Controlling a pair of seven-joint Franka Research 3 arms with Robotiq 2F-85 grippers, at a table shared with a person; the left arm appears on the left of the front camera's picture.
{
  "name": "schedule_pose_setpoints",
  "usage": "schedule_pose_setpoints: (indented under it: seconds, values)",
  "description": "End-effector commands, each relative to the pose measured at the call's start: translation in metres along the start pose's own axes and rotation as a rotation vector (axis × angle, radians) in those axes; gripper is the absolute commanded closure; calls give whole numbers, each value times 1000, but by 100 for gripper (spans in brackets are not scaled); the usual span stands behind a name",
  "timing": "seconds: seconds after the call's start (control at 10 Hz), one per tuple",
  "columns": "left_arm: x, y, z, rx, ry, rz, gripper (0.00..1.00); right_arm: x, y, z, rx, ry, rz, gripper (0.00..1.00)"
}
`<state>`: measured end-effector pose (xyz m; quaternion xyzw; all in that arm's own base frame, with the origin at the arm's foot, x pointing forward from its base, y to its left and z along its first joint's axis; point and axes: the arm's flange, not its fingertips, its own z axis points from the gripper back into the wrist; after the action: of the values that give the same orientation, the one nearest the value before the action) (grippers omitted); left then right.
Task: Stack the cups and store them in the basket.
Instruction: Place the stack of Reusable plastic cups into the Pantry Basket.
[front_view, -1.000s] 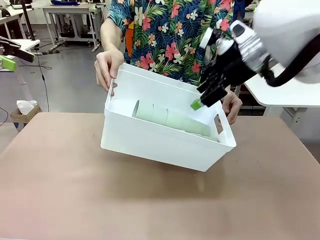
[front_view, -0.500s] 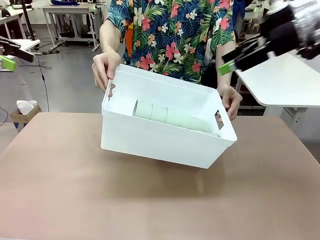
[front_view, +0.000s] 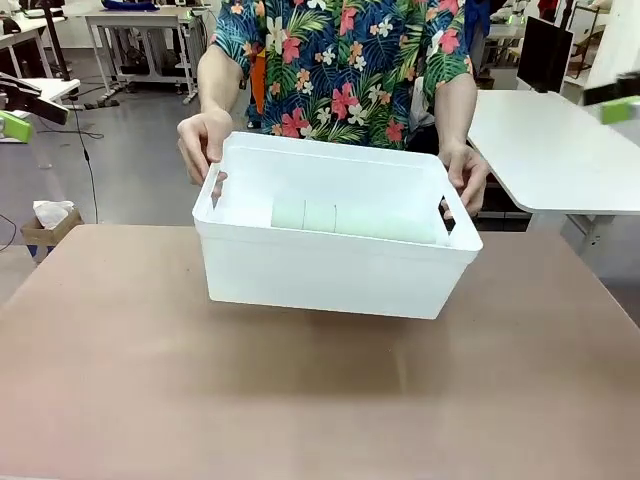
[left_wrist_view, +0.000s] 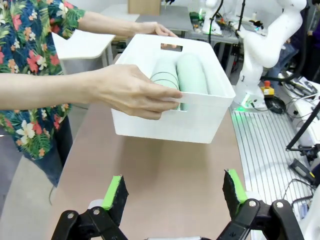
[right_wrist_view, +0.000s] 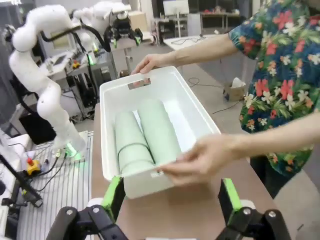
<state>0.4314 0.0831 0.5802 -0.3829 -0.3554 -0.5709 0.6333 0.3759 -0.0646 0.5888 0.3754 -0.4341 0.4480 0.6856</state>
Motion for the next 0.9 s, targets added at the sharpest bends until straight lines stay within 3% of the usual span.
schedule_pose_setpoints:
  seconds: [0.0,0.2,0.8]
  values:
    - [4,-1,1,-4,-4,11,0,-24,-17,18,-3,-27,3,0]
    - [4,-1,1,-4,-4,11,0,-44,-21,27,0,-25,18,0]
    - [4,-1,1,-4,-4,11,0,-34,-12,30,-18,-14,-21,0]
